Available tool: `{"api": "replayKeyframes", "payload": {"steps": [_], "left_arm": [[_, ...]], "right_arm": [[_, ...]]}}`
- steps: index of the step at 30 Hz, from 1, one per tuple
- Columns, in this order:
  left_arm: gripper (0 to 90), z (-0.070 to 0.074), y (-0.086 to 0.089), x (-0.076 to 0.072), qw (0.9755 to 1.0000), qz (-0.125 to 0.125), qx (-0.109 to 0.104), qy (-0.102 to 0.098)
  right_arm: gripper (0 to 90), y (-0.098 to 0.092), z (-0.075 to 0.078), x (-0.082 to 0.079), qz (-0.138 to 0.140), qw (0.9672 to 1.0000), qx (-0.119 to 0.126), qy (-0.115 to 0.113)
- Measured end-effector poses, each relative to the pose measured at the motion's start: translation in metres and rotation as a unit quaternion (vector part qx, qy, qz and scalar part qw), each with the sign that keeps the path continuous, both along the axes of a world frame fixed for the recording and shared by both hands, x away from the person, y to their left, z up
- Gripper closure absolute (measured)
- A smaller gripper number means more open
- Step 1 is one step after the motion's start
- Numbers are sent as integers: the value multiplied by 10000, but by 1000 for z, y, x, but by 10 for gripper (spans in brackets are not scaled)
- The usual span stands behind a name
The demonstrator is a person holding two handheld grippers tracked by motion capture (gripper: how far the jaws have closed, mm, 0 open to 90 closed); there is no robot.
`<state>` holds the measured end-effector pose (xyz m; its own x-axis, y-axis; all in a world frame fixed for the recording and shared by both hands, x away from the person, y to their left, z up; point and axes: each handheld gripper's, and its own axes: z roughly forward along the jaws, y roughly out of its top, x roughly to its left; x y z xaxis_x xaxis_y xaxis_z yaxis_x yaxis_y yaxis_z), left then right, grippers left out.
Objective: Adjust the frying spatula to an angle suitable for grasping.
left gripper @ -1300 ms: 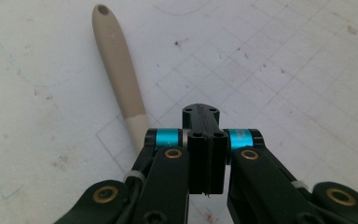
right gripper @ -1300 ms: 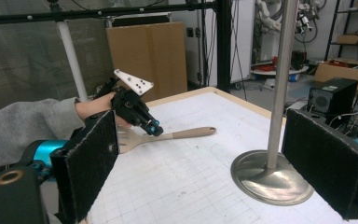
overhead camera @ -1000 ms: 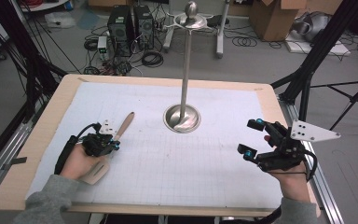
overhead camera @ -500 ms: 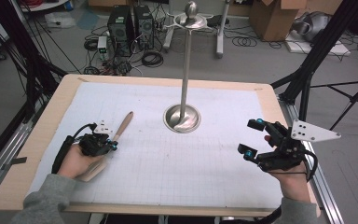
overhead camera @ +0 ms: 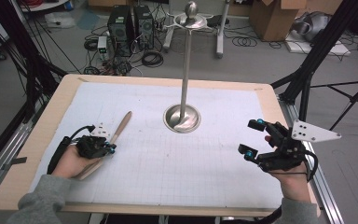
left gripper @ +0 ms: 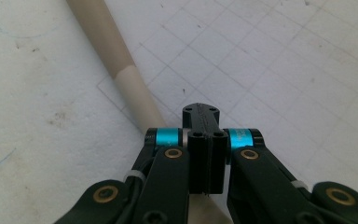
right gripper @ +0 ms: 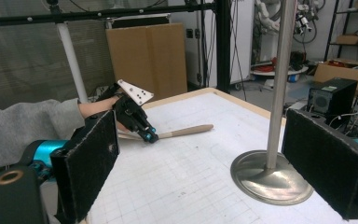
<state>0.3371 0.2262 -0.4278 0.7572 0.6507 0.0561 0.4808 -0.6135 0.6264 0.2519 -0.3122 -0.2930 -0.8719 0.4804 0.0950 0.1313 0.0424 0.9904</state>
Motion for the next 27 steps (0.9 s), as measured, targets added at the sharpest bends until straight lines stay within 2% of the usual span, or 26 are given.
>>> {"api": "replayKeyframes", "payload": {"steps": [9, 13, 17, 20, 22, 23, 25, 27], "left_arm": [[899, 1, 26, -5, 9996, -162, -157, 195], [899, 0, 28, -5, 9994, -148, -216, 230], [899, 1, 30, -4, 9992, -99, -363, 147], [899, 7, 33, -1, 9980, 126, -620, 1], [899, 13, 35, 4, 9960, 485, -736, -141], [899, 13, 35, 4, 9960, 485, -736, -141], [899, 15, 34, 12, 9938, 754, -812, -104], [899, 13, 32, 18, 9921, 906, -867, -65]], "right_arm": [[101, 0, -1, 0, 7, 10000, -4, 33], [101, 0, -1, 0, 2, 10000, -1, 36], [101, 0, 0, -1, 9, 10000, 6, 37], [101, 0, 0, -1, -7, 10000, 19, 26], [101, -1, 0, 0, -17, 10000, 0, 27], [101, -1, 0, 0, -17, 10000, 0, 27], [101, -1, -1, 0, -30, 10000, -19, 57], [101, -1, -1, -1, -42, 10000, -47, 65]]}}
